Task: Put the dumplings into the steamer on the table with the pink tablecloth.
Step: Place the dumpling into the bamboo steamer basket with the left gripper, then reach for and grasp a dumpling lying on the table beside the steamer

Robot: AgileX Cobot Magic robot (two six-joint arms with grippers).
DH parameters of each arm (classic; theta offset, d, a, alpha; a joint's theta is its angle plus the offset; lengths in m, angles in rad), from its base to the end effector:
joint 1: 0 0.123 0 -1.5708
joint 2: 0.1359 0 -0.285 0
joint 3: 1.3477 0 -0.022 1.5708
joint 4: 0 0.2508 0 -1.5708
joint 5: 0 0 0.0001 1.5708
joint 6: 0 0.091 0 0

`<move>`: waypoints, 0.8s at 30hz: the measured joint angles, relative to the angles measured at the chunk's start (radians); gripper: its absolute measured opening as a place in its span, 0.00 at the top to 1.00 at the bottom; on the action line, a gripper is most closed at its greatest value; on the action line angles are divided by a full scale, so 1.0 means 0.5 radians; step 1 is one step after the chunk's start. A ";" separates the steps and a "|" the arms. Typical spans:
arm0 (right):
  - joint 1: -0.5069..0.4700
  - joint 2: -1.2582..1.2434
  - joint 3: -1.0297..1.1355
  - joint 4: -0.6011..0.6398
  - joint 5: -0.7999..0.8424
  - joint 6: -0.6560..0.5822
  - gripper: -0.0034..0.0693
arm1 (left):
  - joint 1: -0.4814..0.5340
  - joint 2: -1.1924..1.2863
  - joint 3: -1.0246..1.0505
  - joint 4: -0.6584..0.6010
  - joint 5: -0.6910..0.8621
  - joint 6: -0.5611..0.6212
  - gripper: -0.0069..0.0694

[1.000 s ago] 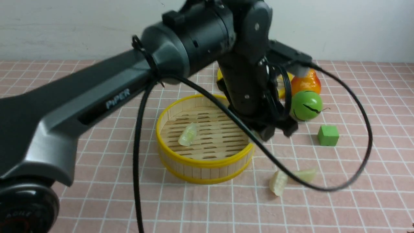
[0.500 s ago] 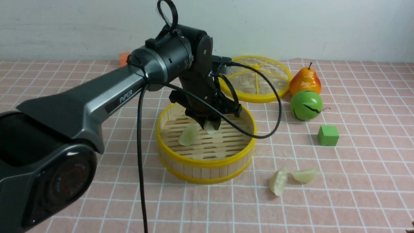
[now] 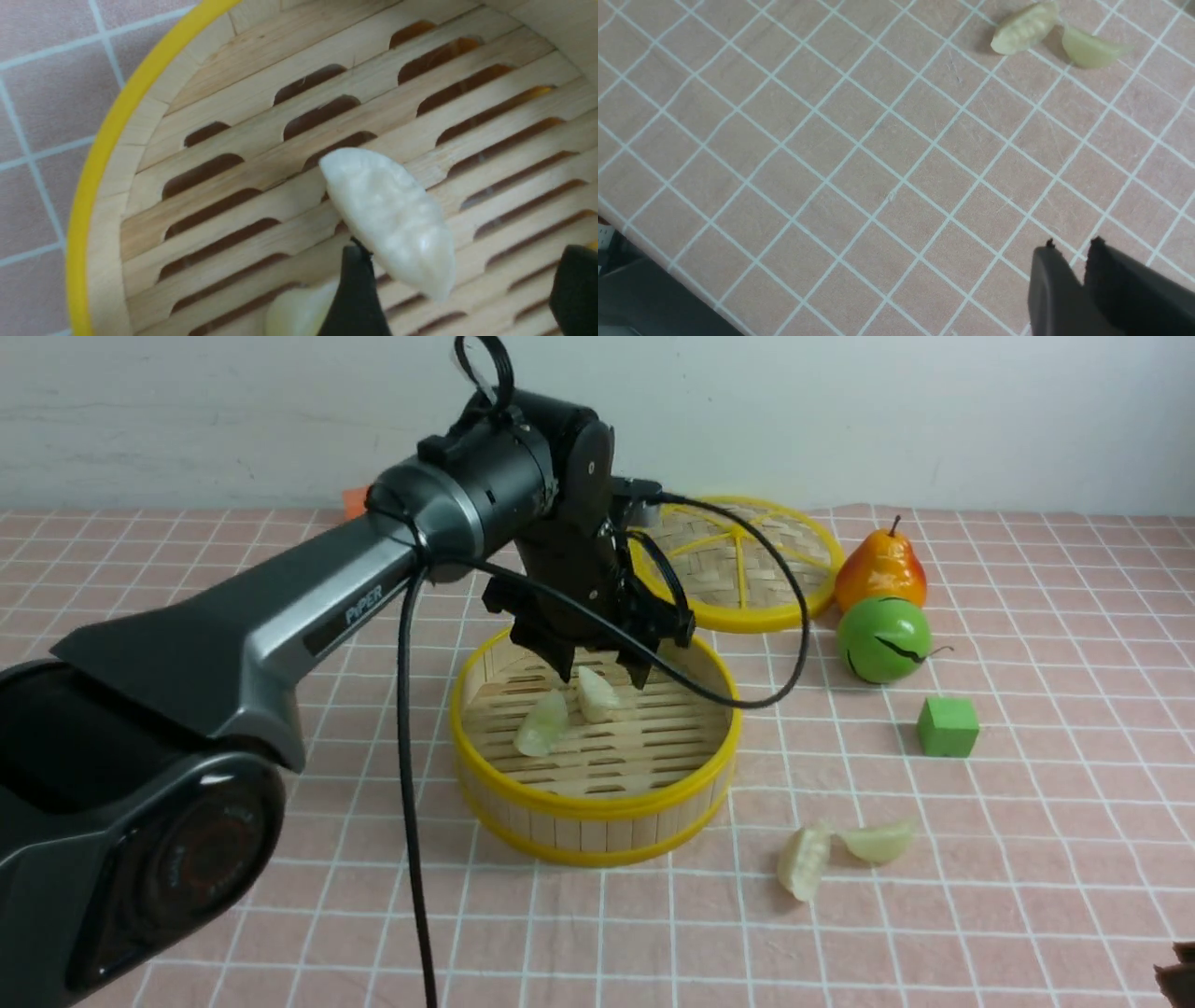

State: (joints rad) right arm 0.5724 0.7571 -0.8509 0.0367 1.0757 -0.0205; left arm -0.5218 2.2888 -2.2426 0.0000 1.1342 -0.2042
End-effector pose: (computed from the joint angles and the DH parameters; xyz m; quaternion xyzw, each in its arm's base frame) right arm 0.1000 0.0679 0.3408 -0.2728 0.9029 0.1078 0.3141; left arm 0.4389 -0.2523 0.2617 0.1536 0.9594 -0.0840 0.2211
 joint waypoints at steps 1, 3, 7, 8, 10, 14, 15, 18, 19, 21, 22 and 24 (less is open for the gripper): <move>0.000 0.087 -0.044 -0.073 -0.003 0.058 0.79 | 0.000 -0.087 -0.084 0.000 0.088 0.005 0.28; 0.000 0.175 -0.093 -0.126 -0.013 0.095 0.79 | 0.000 -0.213 -0.152 0.000 0.157 0.026 0.34; 0.000 0.420 -0.191 -0.214 -0.075 0.134 0.78 | 0.000 -0.513 -0.189 0.000 0.220 0.079 0.51; 0.000 0.451 -0.208 -0.217 -0.098 0.142 0.78 | 0.000 -0.565 -0.191 0.000 0.224 0.093 0.56; 0.000 0.678 -0.276 -0.217 -0.192 0.206 0.77 | 0.000 -0.793 -0.158 0.000 0.224 0.130 0.74; 0.000 0.950 -0.374 -0.195 -0.315 0.273 0.74 | 0.000 -1.076 -0.020 0.045 0.224 0.144 0.93; 0.000 1.065 -0.408 -0.173 -0.361 0.284 0.71 | 0.000 -1.201 0.094 0.062 0.224 0.146 0.93; 0.000 1.265 -0.452 -0.089 -0.468 0.289 0.62 | 0.000 -1.453 0.329 0.088 0.224 0.146 0.93; 0.000 1.335 -0.463 -0.057 -0.526 0.291 0.57 | 0.000 -1.545 0.433 0.093 0.224 0.146 0.93; 0.000 1.465 -0.467 -0.008 -0.617 0.316 0.49 | 0.000 -1.710 0.633 0.095 0.224 0.137 0.93; 0.000 1.503 -0.467 0.003 -0.645 0.331 0.46 | 0.000 -1.784 0.726 0.097 0.224 0.131 0.93; 0.000 1.611 -0.467 0.010 -0.691 0.381 0.38 | 0.000 -1.933 0.943 0.097 0.224 0.119 0.93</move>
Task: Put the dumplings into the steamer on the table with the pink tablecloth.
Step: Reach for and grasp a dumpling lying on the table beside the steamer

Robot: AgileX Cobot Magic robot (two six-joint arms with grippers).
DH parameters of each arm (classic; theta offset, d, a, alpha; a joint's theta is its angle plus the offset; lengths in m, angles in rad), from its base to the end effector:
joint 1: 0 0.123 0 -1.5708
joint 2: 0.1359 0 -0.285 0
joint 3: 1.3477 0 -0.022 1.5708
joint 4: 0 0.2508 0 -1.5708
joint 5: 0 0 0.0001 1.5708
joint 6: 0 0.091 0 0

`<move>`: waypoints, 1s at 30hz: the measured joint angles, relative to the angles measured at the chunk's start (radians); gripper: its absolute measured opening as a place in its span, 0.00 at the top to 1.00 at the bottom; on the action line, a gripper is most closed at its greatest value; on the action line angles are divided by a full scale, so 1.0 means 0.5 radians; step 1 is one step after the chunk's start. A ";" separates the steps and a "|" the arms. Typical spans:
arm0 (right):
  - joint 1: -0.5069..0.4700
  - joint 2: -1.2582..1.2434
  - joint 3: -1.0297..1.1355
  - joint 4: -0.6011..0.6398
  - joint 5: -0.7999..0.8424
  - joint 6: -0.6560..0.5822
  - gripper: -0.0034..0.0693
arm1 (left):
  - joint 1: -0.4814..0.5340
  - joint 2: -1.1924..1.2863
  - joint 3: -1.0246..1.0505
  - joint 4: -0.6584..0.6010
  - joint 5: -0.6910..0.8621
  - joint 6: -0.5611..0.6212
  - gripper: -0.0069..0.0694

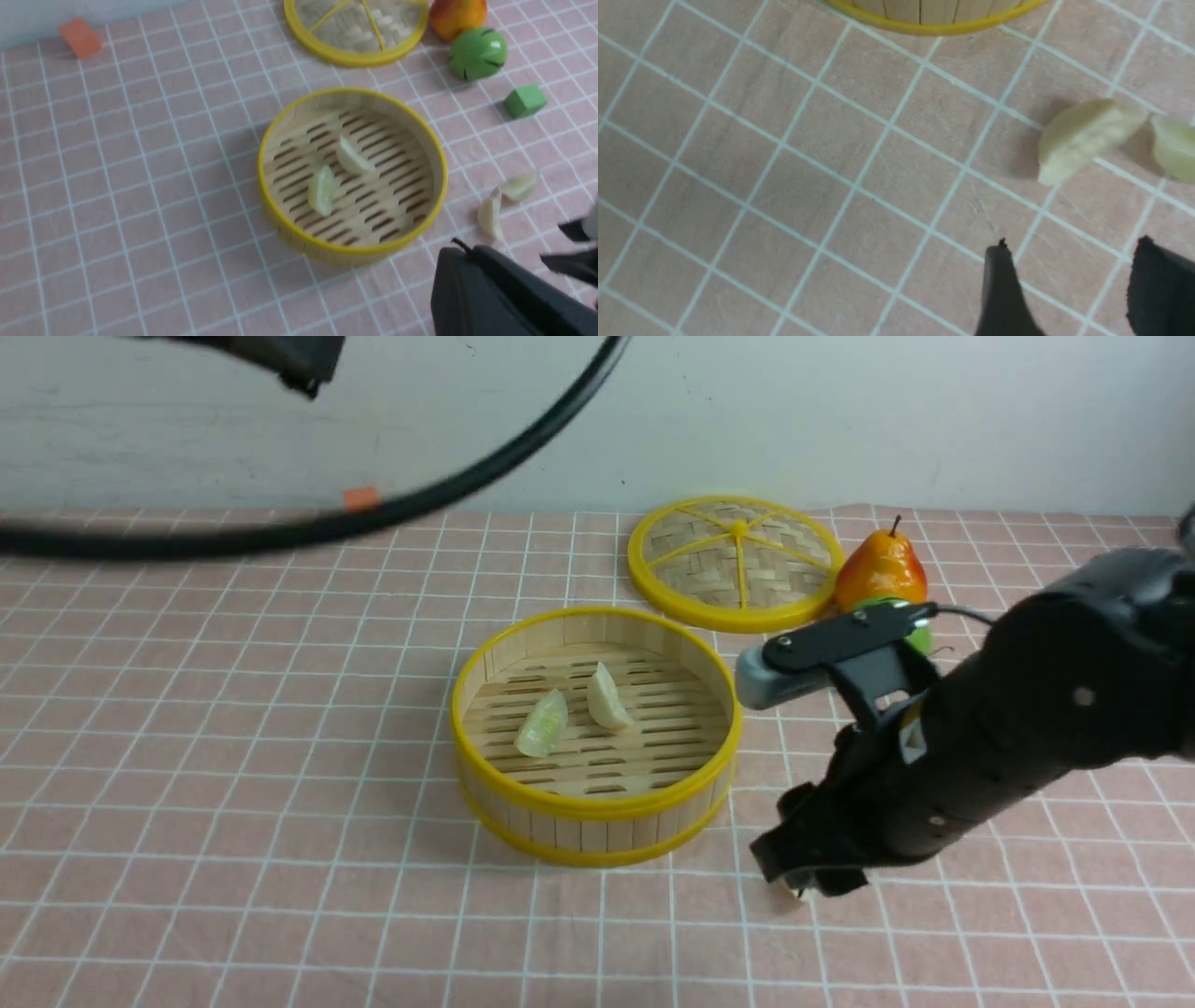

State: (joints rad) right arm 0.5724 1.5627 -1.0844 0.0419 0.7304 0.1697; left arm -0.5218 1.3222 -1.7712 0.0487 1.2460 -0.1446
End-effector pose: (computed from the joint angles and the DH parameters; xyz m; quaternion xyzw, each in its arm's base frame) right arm 0.2643 0.1733 0.2484 -0.1831 0.9574 0.0967 0.2014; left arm 0.2112 -0.1166 0.4939 0.1678 0.8929 -0.1136 0.4022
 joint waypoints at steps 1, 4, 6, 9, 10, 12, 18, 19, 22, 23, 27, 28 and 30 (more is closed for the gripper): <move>0.000 0.079 0.000 -0.003 -0.046 0.054 0.32 | 0.000 -0.130 0.170 0.001 0.000 -0.002 0.93; 0.000 0.245 -0.016 -0.040 -0.139 0.162 0.23 | 0.000 -0.423 0.527 0.001 0.000 -0.007 0.93; 0.000 0.304 -0.031 -0.059 -0.175 0.204 0.21 | 0.000 -0.530 0.663 0.001 0.000 -0.011 0.93; -0.029 0.446 -0.081 -0.112 -0.234 0.362 0.18 | 0.000 -0.788 1.002 0.001 0.000 -0.014 0.93; -0.050 0.484 -0.099 -0.123 -0.243 0.396 0.18 | 0.000 -0.858 1.087 0.001 0.000 -0.014 0.93; -0.101 0.551 -0.131 -0.136 -0.277 0.457 0.18 | 0.000 -0.984 1.230 0.001 -0.002 -0.014 0.93; -0.164 0.704 -0.212 -0.146 -0.329 0.491 0.18 | 0.000 -1.221 1.444 0.001 -0.010 -0.014 0.93; -0.162 0.714 -0.226 -0.146 -0.327 0.491 0.19 | 0.000 -1.245 1.457 0.001 -0.010 -0.014 0.93; -0.162 0.729 -0.244 -0.148 -0.327 0.487 0.25 | 0.000 -1.298 1.471 0.011 -0.010 -0.014 0.93; -0.162 0.729 -0.246 -0.154 -0.327 0.485 0.28 | 0.000 -1.307 1.471 0.018 -0.010 -0.014 0.93; -0.162 0.724 -0.262 -0.235 -0.263 0.479 0.58 | 0.000 -1.323 1.471 0.049 -0.009 -0.014 0.93; -0.162 0.716 -0.281 -0.260 -0.217 0.462 0.60 | 0.000 -1.323 1.471 0.052 -0.009 -0.014 0.93; -0.162 0.690 -0.326 -0.300 -0.123 0.424 0.61 | 0.000 -1.323 1.471 0.052 -0.009 -0.014 0.93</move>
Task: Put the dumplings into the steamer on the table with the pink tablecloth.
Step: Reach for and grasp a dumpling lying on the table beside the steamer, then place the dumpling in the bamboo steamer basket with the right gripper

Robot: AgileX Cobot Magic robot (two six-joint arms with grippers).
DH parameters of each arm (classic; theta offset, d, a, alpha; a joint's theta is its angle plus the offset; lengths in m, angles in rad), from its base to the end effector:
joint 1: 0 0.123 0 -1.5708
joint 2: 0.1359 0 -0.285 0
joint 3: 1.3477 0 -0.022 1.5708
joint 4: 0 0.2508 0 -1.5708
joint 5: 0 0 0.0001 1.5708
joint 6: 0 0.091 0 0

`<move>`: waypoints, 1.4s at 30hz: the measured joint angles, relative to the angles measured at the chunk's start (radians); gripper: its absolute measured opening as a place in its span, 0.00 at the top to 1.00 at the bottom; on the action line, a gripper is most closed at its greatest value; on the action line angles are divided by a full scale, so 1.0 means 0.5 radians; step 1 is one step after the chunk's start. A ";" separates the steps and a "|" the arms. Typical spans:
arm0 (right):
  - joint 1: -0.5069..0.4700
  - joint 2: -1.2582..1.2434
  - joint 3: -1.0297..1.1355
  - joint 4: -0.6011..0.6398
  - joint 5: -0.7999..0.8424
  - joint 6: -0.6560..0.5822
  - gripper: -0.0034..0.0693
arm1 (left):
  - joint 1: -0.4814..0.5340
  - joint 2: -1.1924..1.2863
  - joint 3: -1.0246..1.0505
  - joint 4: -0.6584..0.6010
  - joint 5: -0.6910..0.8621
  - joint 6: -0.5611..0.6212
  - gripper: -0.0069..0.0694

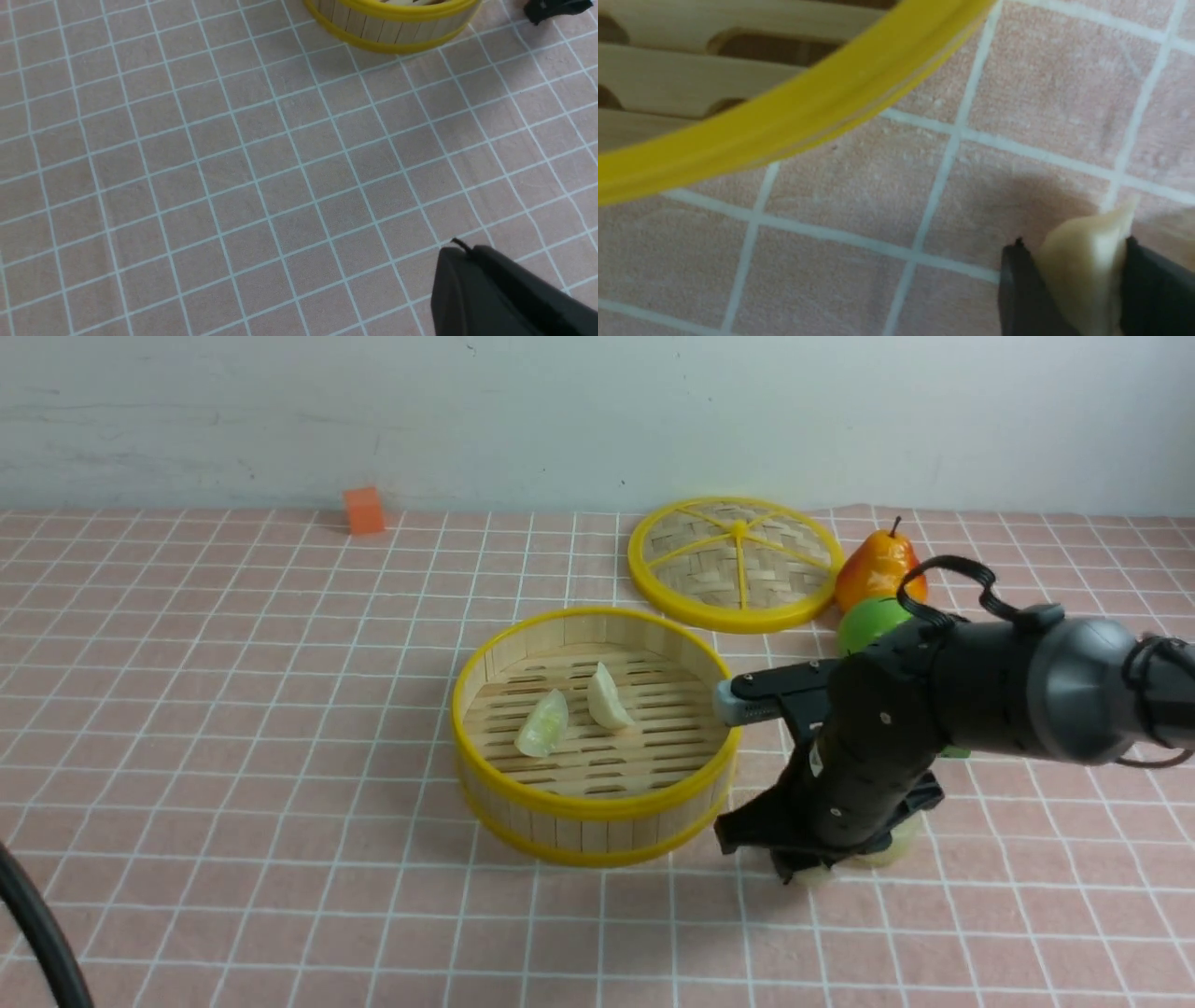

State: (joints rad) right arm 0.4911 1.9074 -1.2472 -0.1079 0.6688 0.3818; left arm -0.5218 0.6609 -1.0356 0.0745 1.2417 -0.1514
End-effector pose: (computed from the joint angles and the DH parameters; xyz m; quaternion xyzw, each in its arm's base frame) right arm 0.3396 0.1747 0.1734 -0.0900 0.9816 0.0329 0.1651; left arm 0.0726 -0.0343 0.3944 0.1674 0.9069 -0.0921 0.3757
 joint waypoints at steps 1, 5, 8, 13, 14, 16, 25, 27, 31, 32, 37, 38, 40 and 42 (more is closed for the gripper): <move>0.002 -0.039 -0.078 -0.028 0.128 -0.078 0.61 | 0.000 0.000 0.000 0.000 0.000 0.000 0.93; 0.054 -0.120 -0.370 -0.044 0.384 -0.323 0.61 | 0.000 0.000 0.000 0.000 0.000 0.000 0.93; 0.129 -0.117 -0.632 0.002 0.495 -0.475 0.61 | 0.000 0.000 0.000 0.000 0.000 0.000 0.93; 0.245 0.073 -1.051 0.146 0.546 -0.587 0.61 | 0.000 0.000 0.000 0.000 0.000 0.000 0.93; 0.254 0.123 -1.081 0.154 0.546 -0.590 0.61 | 0.000 0.000 0.000 0.000 0.000 0.000 0.93; 0.264 0.260 -1.162 0.163 0.548 -0.592 0.61 | 0.000 0.000 0.000 0.000 0.000 0.000 0.93; 0.266 0.650 -1.311 0.180 0.573 -0.597 0.59 | 0.000 -0.002 0.000 0.000 0.007 0.000 0.93; 0.266 0.656 -1.324 0.190 0.573 -0.599 0.53 | 0.000 -0.002 0.000 0.000 0.007 0.000 0.93; 0.266 0.639 -1.397 0.192 0.649 -0.599 0.34 | 0.000 -0.002 0.000 -0.002 0.007 0.000 0.93; 0.266 0.630 -1.430 0.190 0.717 -0.604 0.28 | 0.000 -0.002 0.000 -0.004 0.007 0.000 0.93; 0.266 0.548 -1.578 0.169 1.051 -0.776 0.13 | 0.000 -0.002 0.000 -0.006 0.008 0.000 0.93; 0.266 0.511 -1.593 0.159 1.076 -0.844 0.11 | 0.000 -0.002 0.000 -0.006 0.008 0.000 0.93; 0.266 0.396 -1.557 0.151 1.105 -0.972 0.11 | 0.000 -0.004 0.000 -0.008 0.008 0.000 0.93; 0.263 0.260 -1.453 0.151 1.109 -1.056 0.13 | 0.000 -0.004 0.000 -0.006 0.008 0.000 0.93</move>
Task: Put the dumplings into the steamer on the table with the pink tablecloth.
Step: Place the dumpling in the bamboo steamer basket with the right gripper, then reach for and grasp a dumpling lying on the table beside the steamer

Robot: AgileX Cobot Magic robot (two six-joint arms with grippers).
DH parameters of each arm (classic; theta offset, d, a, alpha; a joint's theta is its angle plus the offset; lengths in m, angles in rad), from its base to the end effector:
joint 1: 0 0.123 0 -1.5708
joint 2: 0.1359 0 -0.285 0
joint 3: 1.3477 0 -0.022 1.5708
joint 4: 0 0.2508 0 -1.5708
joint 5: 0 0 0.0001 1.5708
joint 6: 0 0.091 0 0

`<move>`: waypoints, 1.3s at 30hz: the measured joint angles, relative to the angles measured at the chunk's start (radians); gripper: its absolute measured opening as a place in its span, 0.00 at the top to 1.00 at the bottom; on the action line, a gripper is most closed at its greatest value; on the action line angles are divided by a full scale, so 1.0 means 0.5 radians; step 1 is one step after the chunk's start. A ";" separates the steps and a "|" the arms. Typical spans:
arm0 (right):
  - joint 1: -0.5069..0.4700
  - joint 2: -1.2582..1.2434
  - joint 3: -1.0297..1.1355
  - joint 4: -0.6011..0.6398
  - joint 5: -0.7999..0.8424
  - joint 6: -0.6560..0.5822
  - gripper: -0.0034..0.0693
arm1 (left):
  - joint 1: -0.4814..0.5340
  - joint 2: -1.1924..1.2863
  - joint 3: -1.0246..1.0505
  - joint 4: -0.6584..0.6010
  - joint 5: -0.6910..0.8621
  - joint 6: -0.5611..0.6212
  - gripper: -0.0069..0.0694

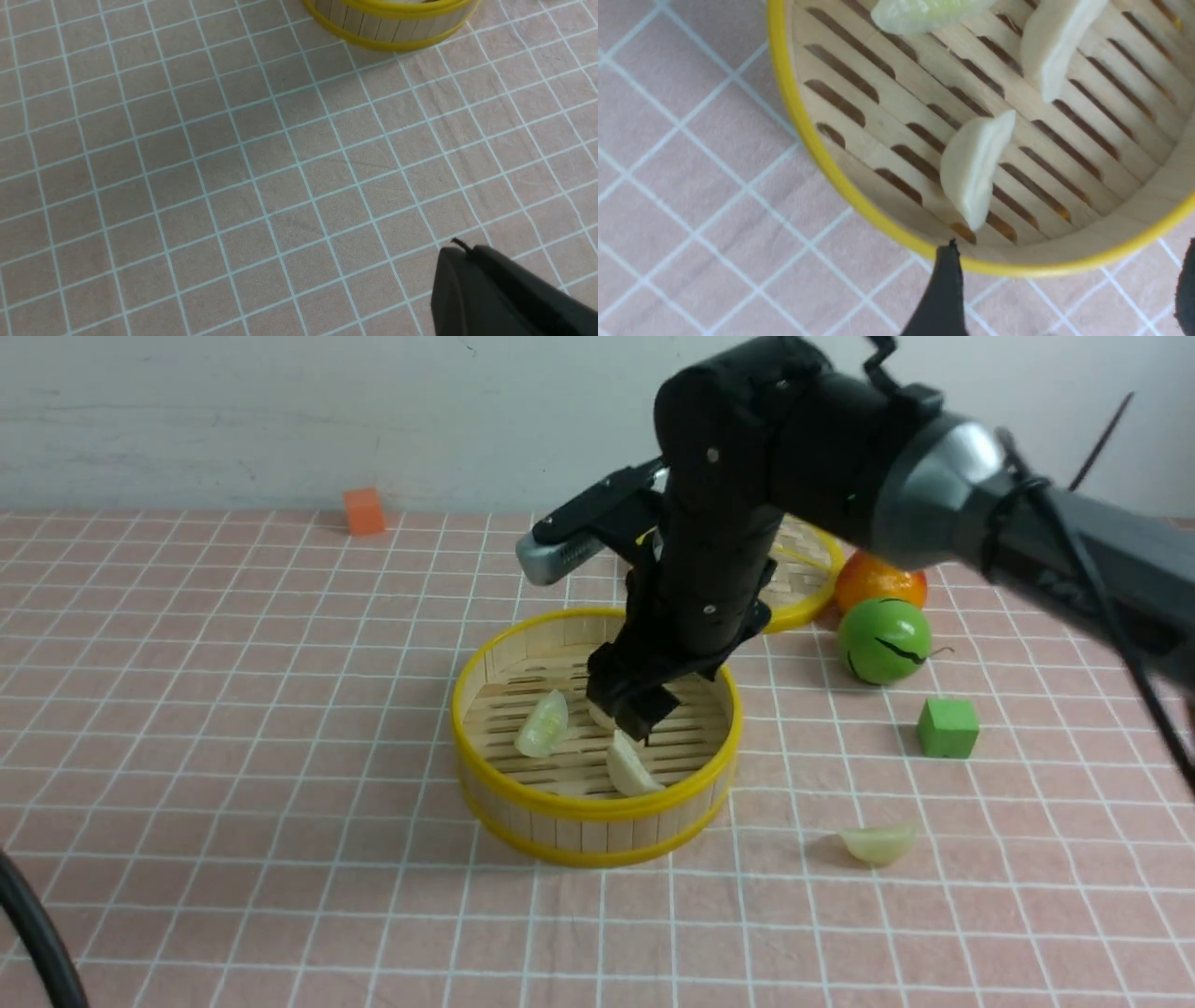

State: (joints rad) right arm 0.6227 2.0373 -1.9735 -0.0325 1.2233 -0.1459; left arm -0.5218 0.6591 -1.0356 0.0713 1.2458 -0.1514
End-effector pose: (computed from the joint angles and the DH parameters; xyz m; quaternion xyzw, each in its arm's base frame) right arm 0.3628 0.2570 0.3009 -0.3709 0.9101 0.0280 0.1829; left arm 0.0718 -0.0342 0.3943 0.1675 0.9073 -0.0933 0.3742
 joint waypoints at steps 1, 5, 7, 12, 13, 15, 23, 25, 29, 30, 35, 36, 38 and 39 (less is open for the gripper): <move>-0.004 -0.061 0.061 0.002 0.000 -0.032 0.14 | 0.000 0.000 0.000 0.000 0.000 0.000 0.93; -0.104 -0.388 0.483 0.016 0.008 -0.264 0.22 | 0.000 0.000 0.000 0.000 0.000 0.000 0.93; -0.202 -0.503 0.713 0.014 0.016 -0.388 0.25 | 0.000 0.000 0.000 -0.002 0.000 0.000 0.93; -0.412 -0.577 1.060 0.022 -0.042 -0.512 0.27 | 0.000 0.000 0.000 -0.002 -0.002 0.000 0.93; -0.487 -0.560 1.136 0.042 -0.144 -0.527 0.27 | 0.000 0.000 0.000 -0.002 -0.008 0.002 0.93; -0.554 -0.511 1.178 0.065 -0.272 -0.550 0.27 | 0.000 0.000 0.000 -0.002 -0.011 0.002 0.93; -0.601 -0.247 1.183 0.100 -0.651 -0.881 0.27 | 0.000 0.000 0.000 -0.009 -0.012 0.002 0.93; -0.601 -0.177 1.183 0.100 -0.700 -0.979 0.27 | 0.000 0.000 0.000 -0.023 -0.012 0.002 0.93; -0.601 -0.053 1.183 0.097 -0.754 -1.051 0.28 | 0.000 0.000 0.000 -0.051 -0.012 0.002 0.93; -0.601 -0.049 1.180 0.096 -0.757 -1.056 0.29 | 0.000 0.000 0.000 -0.063 -0.012 0.002 0.93; -0.601 -0.045 1.177 0.114 -0.725 -1.056 0.45 | 0.000 0.000 0.000 -0.100 -0.012 0.002 0.93; -0.601 -0.049 1.177 0.122 -0.714 -1.056 0.53 | 0.000 0.000 0.000 -0.100 -0.012 0.002 0.93; -0.601 -0.056 1.168 0.114 -0.698 -1.056 0.56 | 0.000 0.000 0.000 -0.104 -0.012 0.002 0.93; -0.601 -0.060 1.159 0.101 -0.683 -1.053 0.56 | 0.000 0.000 0.000 -0.104 -0.012 0.002 0.93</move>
State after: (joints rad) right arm 0.3222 2.0071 -1.3940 0.0178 0.8818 -0.6726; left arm -0.5218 0.6591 -1.0356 0.0194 1.2397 -0.1505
